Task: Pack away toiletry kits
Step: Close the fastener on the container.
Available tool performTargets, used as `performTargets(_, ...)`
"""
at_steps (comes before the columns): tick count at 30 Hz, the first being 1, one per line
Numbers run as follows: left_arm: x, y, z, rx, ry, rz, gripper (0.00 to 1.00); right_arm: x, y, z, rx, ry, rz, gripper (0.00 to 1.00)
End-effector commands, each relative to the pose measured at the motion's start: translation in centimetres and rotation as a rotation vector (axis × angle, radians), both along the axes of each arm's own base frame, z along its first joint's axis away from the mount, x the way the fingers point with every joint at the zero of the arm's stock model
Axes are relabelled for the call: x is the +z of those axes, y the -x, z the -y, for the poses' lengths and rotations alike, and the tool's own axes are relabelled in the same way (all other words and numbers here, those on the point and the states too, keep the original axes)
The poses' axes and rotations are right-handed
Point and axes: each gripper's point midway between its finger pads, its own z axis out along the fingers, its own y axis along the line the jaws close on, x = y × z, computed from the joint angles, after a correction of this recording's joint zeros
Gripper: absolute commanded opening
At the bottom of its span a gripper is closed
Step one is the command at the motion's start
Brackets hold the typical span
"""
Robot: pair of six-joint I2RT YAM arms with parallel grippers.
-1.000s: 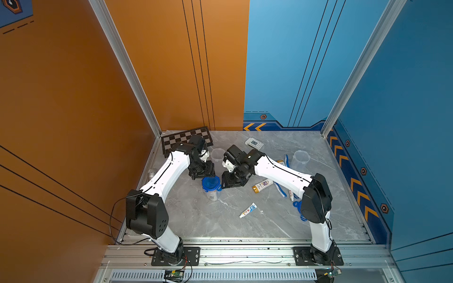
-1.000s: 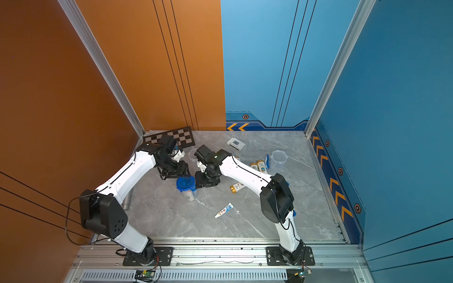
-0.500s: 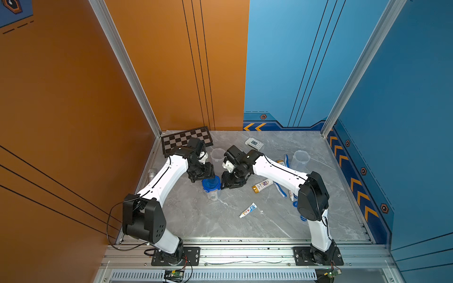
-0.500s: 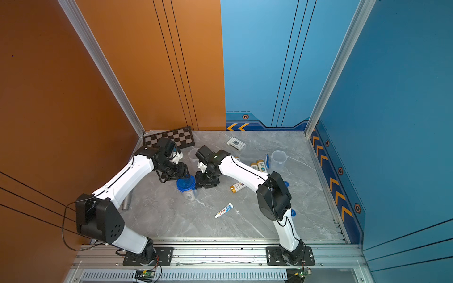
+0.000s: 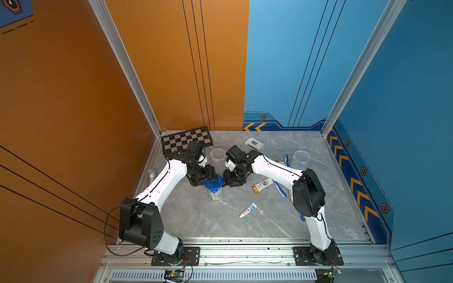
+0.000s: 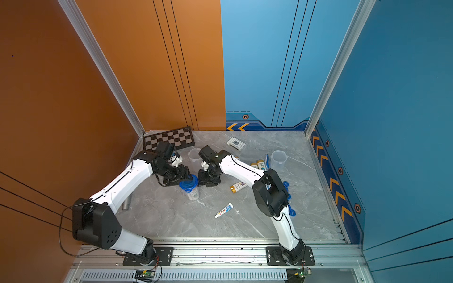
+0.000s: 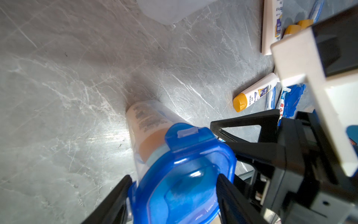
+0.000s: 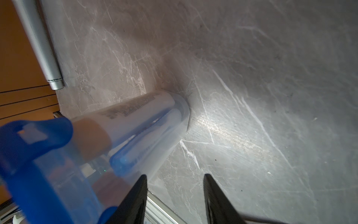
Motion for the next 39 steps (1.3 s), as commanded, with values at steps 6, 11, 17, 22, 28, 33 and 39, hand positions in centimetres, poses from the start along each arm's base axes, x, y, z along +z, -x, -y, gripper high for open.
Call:
performTargets(6,0.4,1.3,-0.2,-0.006,-0.041,-0.019,0.87,1.5,0.8,0.9,-0.003,-0.054,0.046,0.50)
performTargets(11,2.6,0.9,-2.2,-0.026,-0.203,0.049,0.99,2.0,1.4,2.8,-0.024,-0.034,0.055,0.54)
performTargets(17,4.5,1.3,-1.4,-0.058,-0.357,0.085,0.99,2.8,1.9,5.9,-0.052,0.005,0.080,0.68)
performTargets(22,3.9,0.9,-0.6,0.004,-0.449,0.097,0.99,3.5,1.1,7.8,-0.069,0.006,0.092,0.91)
performTargets(28,2.6,0.6,0.9,0.010,-0.500,0.083,0.99,4.7,-0.7,10.3,-0.090,-0.013,0.094,1.00)
performTargets(33,0.8,0.7,1.4,0.021,-0.553,0.050,0.99,5.5,-1.7,11.9,-0.111,-0.041,0.097,1.00)
performTargets(39,-0.6,0.6,1.5,0.024,-0.591,0.028,0.99,6.8,-3.0,12.8,-0.137,-0.076,0.110,1.00)
